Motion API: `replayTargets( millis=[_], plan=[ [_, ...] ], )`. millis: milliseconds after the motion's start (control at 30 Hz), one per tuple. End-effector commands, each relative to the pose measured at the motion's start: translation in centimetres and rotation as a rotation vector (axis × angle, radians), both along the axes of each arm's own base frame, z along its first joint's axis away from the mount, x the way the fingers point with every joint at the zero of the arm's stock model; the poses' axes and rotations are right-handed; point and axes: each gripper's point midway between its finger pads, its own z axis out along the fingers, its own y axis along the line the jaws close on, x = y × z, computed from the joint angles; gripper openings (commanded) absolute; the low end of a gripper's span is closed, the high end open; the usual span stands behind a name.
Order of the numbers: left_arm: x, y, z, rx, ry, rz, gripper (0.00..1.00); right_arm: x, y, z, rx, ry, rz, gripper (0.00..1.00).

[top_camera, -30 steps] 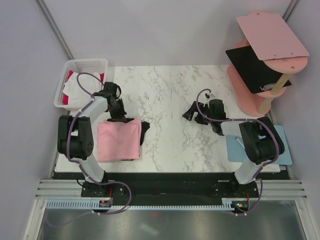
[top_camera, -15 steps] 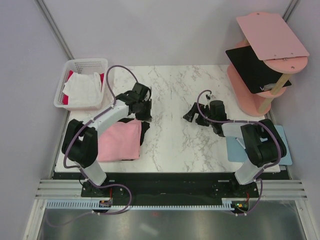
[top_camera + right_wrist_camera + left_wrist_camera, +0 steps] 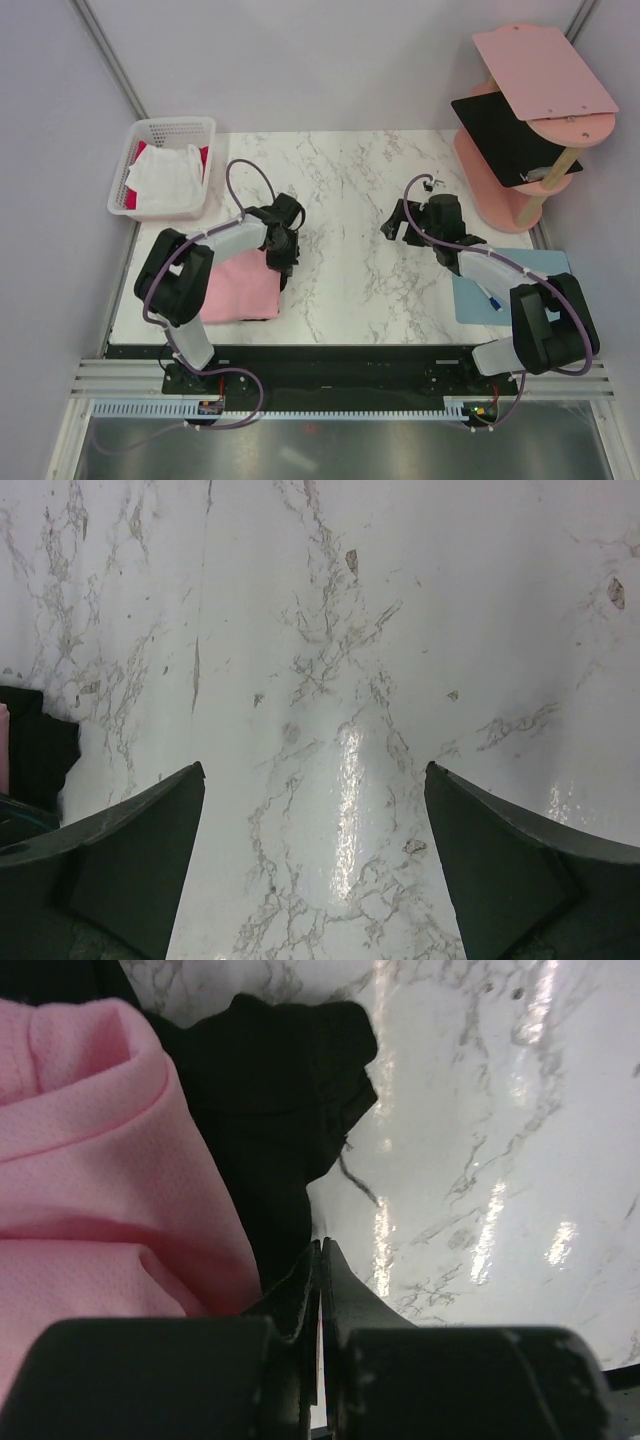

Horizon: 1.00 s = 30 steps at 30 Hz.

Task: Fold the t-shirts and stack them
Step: Put the neatly folded tshirt into the corner of the board with the left arm

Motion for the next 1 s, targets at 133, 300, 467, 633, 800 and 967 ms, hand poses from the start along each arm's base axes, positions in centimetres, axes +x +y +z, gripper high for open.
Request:
replayTargets(
  millis=[133, 300, 467, 633, 800, 967],
  plan=[
    [-2.8, 4.1, -2.0, 0.166, 0.108, 0.116, 0.02, 0.7, -0.5, 1.7, -0.033, -0.037, -0.008, 0.98],
    [-3.2, 7.9, -1.6, 0.255, 0.14, 0.195, 0.02, 0.6, -0.2, 1.6, -0.02, -0.038, 0.002, 0.98],
    [-3.8, 12.3, -0.9, 0.335, 0.169, 0.293, 0.02, 0.6, -0.1, 1.5, -0.016, -0.035, 0.006, 0.98],
    [-4.8, 16.8, -0.3, 0.42, 0.208, 0.358, 0.02, 0.7, 0.3, 1.5, -0.002, -0.034, 0.017, 0.98],
    [-5.1, 20.0, 1.1, 0.504, 0.216, 0.419, 0.02, 0.7, 0.6, 1.4, 0.014, -0.03, 0.025, 0.98],
    [-5.4, 23.9, 2.8, 0.597, 0.222, 0.497, 0.02, 0.8, 0.8, 1.2, 0.022, -0.024, 0.033, 0.98]
  ],
)
